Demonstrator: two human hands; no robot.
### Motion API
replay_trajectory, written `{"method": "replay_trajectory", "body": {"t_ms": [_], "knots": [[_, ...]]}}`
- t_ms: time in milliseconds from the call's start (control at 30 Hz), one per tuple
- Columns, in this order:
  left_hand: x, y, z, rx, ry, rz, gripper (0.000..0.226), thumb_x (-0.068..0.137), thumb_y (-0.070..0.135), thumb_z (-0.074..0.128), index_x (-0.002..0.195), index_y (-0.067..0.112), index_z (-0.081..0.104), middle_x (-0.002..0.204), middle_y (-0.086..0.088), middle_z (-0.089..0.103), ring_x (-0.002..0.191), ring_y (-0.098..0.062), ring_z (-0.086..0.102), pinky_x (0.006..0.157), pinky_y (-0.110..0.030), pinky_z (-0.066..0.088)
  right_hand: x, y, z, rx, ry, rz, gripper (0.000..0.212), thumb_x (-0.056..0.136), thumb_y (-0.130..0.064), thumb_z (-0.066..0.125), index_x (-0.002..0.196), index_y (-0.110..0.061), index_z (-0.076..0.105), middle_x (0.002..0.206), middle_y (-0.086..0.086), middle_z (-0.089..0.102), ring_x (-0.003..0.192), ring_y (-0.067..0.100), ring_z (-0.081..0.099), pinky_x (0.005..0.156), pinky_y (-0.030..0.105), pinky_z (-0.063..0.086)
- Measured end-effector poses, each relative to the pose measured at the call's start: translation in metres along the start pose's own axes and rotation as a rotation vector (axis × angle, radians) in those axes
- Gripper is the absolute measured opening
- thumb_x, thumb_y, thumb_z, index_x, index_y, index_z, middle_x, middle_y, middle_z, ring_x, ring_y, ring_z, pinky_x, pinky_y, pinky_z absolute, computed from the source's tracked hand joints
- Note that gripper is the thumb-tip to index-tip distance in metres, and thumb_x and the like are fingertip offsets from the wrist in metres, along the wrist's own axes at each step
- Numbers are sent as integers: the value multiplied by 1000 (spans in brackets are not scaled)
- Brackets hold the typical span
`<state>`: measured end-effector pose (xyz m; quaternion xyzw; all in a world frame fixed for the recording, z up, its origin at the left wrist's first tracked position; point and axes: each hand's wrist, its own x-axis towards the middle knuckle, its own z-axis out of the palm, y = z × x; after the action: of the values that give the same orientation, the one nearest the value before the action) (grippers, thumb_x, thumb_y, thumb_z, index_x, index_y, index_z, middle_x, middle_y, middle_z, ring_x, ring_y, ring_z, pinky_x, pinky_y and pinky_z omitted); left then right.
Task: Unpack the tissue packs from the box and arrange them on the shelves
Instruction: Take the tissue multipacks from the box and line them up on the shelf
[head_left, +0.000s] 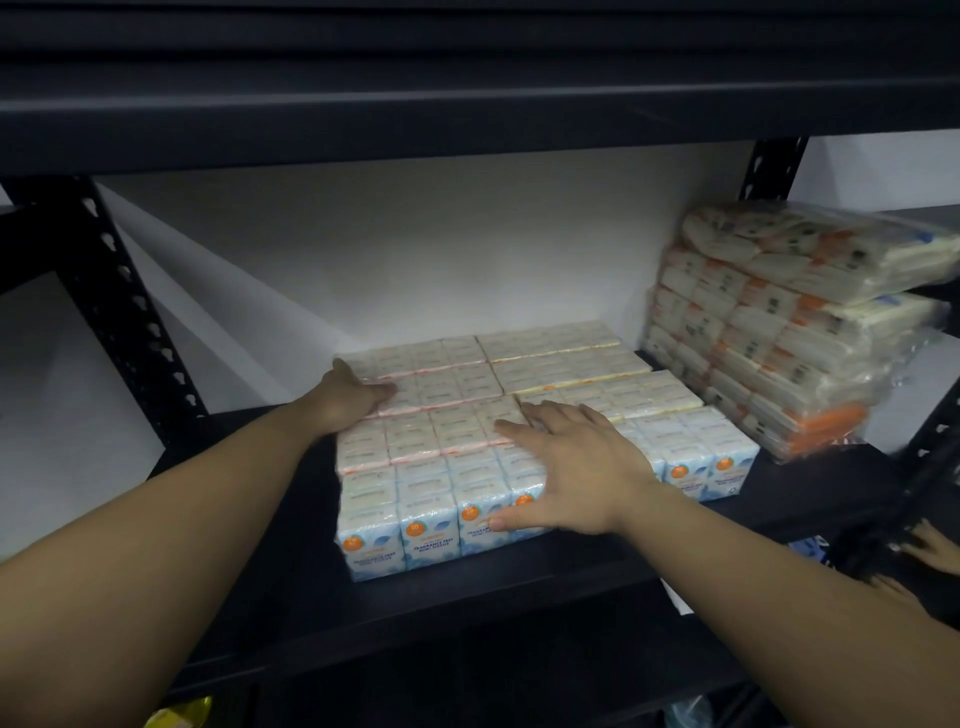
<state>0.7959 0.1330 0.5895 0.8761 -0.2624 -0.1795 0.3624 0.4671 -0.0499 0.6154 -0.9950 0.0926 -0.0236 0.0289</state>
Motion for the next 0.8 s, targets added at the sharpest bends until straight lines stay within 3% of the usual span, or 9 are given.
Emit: {"method": "replay_trajectory", "body": {"t_ms": [100,200,267,467,567,633,700,767,800], "knots": [[-1,8,4,42,23,-38,93,89,58,73,151,4,29,127,-5,64,103,-17,65,69,-23,51,0,1,1,2,1,1,124,58,-109,34,162,-45,9,173,-4,9,158,20,9,128,49,7],[-1,10,4,29,-3,-34,130,57,82,73,154,7,28,131,-5,64,112,-22,67,86,-32,57,0,1,1,12,8,2,123,59,-108,36,162,-45,10,173,-5,10,158,19,9,129,48,6],[0,8,4,40,-6,-37,140,50,91,72,156,10,27,132,-3,64,113,-22,67,95,-36,58,0,1,1,17,6,2,123,59,-108,37,162,-45,11,173,-5,10,158,19,9,129,47,5],[12,-5,3,26,-7,-40,141,46,99,71,153,13,36,129,2,68,110,-17,70,94,-39,61,0,1,1,20,20,-6,122,60,-107,39,161,-45,12,172,-4,12,157,19,11,128,48,6],[-16,14,9,18,11,-20,124,62,91,71,152,12,37,129,1,67,109,-17,70,92,-36,61,0,1,1,25,20,-10,121,60,-107,41,161,-46,11,172,-4,13,157,20,11,128,48,6],[-33,27,12,115,34,-45,108,82,79,63,157,12,24,143,-8,56,119,-24,64,95,-39,57,-1,1,-1,44,15,-15,123,59,-106,44,161,-46,10,172,-4,12,157,20,10,128,48,5],[-50,40,10,309,82,-63,106,90,80,49,165,17,8,166,-18,24,143,-34,45,112,-48,46,-3,3,-3,106,7,-28,129,56,-105,48,161,-44,6,172,-4,10,158,18,8,129,48,4],[-70,55,7,411,126,-44,106,93,81,41,167,20,-4,174,-12,-4,158,-36,19,124,-52,30,-3,7,-5,207,13,-48,137,52,-104,54,163,-39,5,173,-5,10,158,16,8,129,47,7],[-82,62,7,412,133,-12,106,93,82,41,167,21,-5,175,-10,-7,160,-34,12,126,-52,24,-4,10,-7,252,25,-63,140,51,-104,55,164,-36,8,172,-6,13,158,15,10,129,47,11]]}}
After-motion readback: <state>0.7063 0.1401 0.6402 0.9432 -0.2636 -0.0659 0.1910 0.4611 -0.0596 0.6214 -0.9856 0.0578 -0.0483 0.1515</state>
